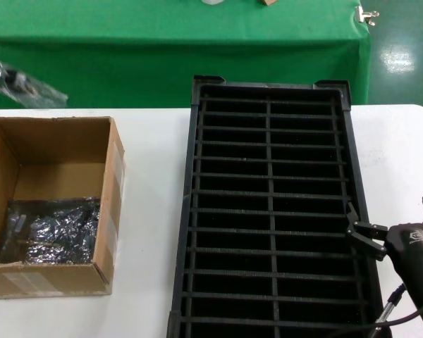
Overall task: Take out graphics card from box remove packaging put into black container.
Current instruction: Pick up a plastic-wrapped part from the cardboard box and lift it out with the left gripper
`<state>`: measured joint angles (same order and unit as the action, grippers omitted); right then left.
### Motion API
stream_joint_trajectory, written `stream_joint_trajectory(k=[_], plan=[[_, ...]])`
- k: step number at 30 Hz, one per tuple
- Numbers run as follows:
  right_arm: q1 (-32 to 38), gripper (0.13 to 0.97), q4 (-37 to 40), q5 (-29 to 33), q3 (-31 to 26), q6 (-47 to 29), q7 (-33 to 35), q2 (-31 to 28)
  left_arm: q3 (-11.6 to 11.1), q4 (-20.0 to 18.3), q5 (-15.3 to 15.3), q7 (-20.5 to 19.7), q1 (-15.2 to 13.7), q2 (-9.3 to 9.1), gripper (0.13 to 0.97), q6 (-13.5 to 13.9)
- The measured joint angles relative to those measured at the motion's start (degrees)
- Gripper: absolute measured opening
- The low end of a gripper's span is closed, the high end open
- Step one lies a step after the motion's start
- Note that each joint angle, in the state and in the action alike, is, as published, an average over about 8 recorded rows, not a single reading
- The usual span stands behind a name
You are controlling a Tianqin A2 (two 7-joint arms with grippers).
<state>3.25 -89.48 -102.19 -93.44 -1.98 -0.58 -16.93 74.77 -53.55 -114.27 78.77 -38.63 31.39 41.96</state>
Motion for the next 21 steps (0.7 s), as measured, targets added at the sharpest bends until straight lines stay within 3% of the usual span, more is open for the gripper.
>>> stream_joint_trajectory(k=[4,8,16,21], plan=[[0.0,0.966,0.0,0.0,0.0,0.0,0.0,0.0,-2.89,0.19,-2.99,0.56,-0.7,-1.41,0.139,2.58],[0.0,0.966,0.0,0.0,0.0,0.0,0.0,0.0,-4.38,0.28,-5.03,0.3,-1.16,-2.74,0.139,4.88],[0.31,0.966,-0.41,-0.85,-1.19,1.04,0.36,-1.16,-3.99,-2.05,-6.28,-3.3,-0.37,-4.58,0.139,7.18],[3.46,0.966,-2.05,-7.56,-8.48,6.27,3.03,-7.96,-3.6,-4.36,-6.63,-5.57,1.16,-4.81,0.139,8.56]])
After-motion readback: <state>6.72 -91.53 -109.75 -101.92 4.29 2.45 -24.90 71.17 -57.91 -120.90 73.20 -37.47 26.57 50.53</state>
